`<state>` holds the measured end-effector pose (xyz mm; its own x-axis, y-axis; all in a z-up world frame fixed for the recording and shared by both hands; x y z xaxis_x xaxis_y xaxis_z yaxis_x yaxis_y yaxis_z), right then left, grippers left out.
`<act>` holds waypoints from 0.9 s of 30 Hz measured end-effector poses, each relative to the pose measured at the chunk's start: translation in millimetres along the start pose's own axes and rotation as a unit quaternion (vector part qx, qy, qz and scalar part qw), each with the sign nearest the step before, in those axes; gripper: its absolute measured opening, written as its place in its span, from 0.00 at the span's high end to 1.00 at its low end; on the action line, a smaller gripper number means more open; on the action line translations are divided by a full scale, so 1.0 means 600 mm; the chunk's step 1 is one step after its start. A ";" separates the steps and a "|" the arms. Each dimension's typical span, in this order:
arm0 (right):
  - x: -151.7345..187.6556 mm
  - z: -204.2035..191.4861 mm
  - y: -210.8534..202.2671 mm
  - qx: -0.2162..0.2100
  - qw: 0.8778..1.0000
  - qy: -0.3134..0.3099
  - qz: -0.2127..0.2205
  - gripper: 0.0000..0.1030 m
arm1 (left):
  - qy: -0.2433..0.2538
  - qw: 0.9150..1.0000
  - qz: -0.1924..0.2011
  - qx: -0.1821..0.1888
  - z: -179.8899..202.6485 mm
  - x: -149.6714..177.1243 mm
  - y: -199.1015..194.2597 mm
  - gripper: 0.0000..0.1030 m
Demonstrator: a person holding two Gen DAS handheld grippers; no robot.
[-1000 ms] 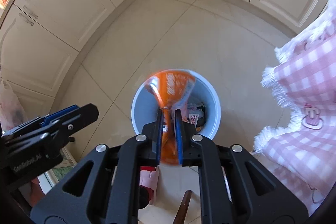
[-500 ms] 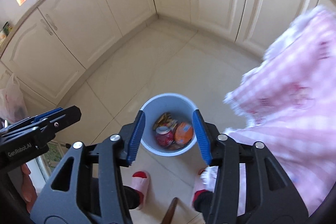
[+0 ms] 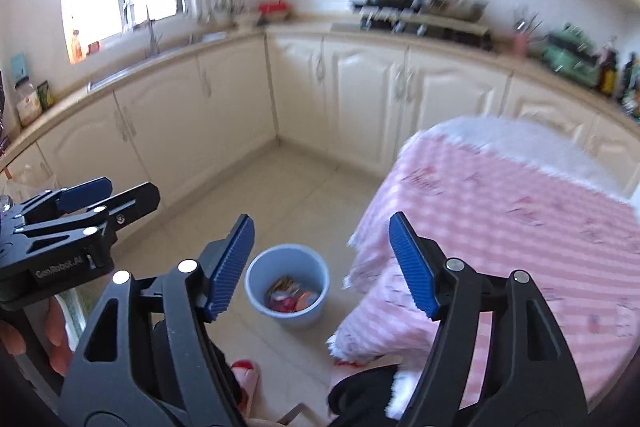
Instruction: Collect trash
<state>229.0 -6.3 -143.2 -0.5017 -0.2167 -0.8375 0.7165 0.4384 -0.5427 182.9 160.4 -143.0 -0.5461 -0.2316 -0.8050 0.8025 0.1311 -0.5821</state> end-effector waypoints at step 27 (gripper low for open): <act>-0.012 0.046 -0.405 0.100 0.976 -0.001 0.192 0.17 | 0.058 0.985 0.154 0.041 0.160 -0.010 -0.332 0.12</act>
Point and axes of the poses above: each gripper's, at about its wrist camera, not at the fingertips, and y roughly the way its jaws point, z to its right, x to its underside, the point moved 7 cm from there along y, roughly the way its jaws point, and after that the axes turned 1 degree about -x, right-handed, at the moved point
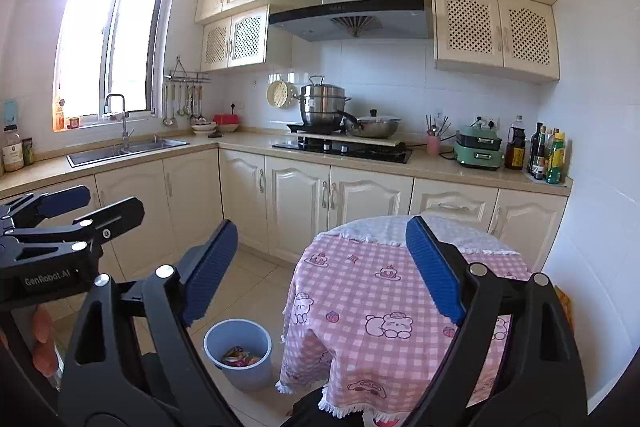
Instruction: Collect trash
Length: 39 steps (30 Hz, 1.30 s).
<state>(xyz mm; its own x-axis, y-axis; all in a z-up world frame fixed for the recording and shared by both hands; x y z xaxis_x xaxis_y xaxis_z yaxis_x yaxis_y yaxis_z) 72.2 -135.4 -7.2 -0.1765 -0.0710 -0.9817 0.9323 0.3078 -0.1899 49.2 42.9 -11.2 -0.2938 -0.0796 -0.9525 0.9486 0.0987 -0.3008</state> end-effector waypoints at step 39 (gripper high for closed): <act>0.009 0.004 0.002 0.000 1.000 -0.001 -0.001 0.16 | 0.008 1.000 0.007 0.001 -0.001 -0.002 0.002 0.12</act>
Point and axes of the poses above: each gripper's, at about its wrist camera, not at the fingertips, and y roughly the way its jaws point, z to its right, x to its underside, the point moved 7 cm from there along y, roughly the way its jaws point, and after that the axes turned 1 degree about -x, right-handed, at the moved point
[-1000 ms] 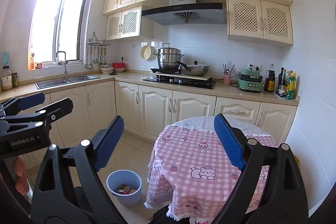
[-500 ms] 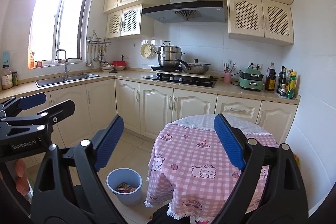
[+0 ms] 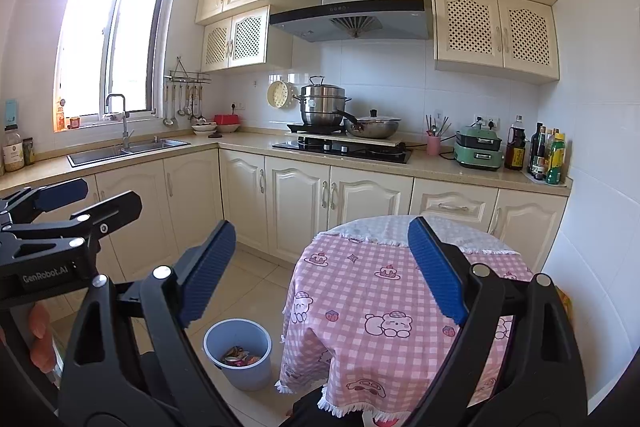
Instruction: Collect trash
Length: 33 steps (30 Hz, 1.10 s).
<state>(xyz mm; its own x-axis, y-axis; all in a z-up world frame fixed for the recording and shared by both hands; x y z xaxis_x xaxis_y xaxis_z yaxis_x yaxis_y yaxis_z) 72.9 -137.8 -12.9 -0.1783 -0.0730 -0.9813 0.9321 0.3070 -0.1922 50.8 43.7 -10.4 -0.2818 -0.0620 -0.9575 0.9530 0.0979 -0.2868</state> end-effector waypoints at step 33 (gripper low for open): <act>0.015 0.006 0.001 -0.004 1.000 0.006 -0.008 0.15 | 0.001 1.000 -0.009 0.003 0.004 0.008 0.007 0.12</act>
Point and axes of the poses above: each gripper's, at about its wrist camera, not at the fingertips, and y roughly the way its jaws point, z to its right, x to its underside, the point moved 7 cm from there along y, roughly the way its jaws point, and after that the axes turned 1 degree about -x, right-handed, at the moved point
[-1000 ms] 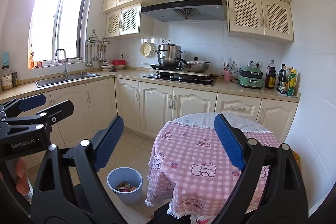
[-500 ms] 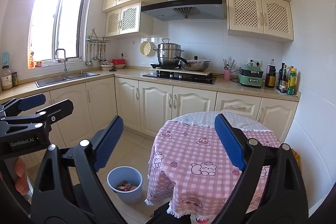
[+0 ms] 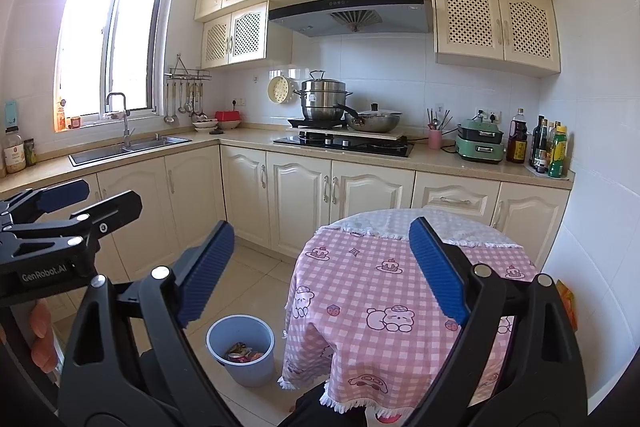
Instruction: Collect trash
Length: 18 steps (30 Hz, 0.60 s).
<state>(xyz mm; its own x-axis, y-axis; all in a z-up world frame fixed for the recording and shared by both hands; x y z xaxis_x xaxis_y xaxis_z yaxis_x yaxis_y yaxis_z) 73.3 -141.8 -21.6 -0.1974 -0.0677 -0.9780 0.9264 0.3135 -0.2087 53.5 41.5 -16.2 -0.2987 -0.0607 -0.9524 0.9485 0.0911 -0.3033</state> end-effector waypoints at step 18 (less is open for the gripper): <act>0.001 0.001 0.005 -0.012 1.000 0.004 -0.005 0.14 | -0.002 1.000 0.000 -0.001 0.000 0.001 0.001 0.12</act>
<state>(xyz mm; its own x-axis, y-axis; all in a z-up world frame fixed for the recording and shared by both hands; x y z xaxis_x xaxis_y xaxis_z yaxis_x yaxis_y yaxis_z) 75.8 -141.5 -23.0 -0.2084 -0.0641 -0.9760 0.9167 0.3352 -0.2177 53.8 41.5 -17.0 -0.2981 -0.0651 -0.9523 0.9483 0.0934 -0.3032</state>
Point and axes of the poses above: each gripper's, at about its wrist camera, not at the fingertips, and y roughly the way its jaws point, z to its right, x to its underside, the point moved 7 cm from there along y, roughly the way its jaws point, and after that the axes turned 1 degree about -x, right-handed, at the moved point
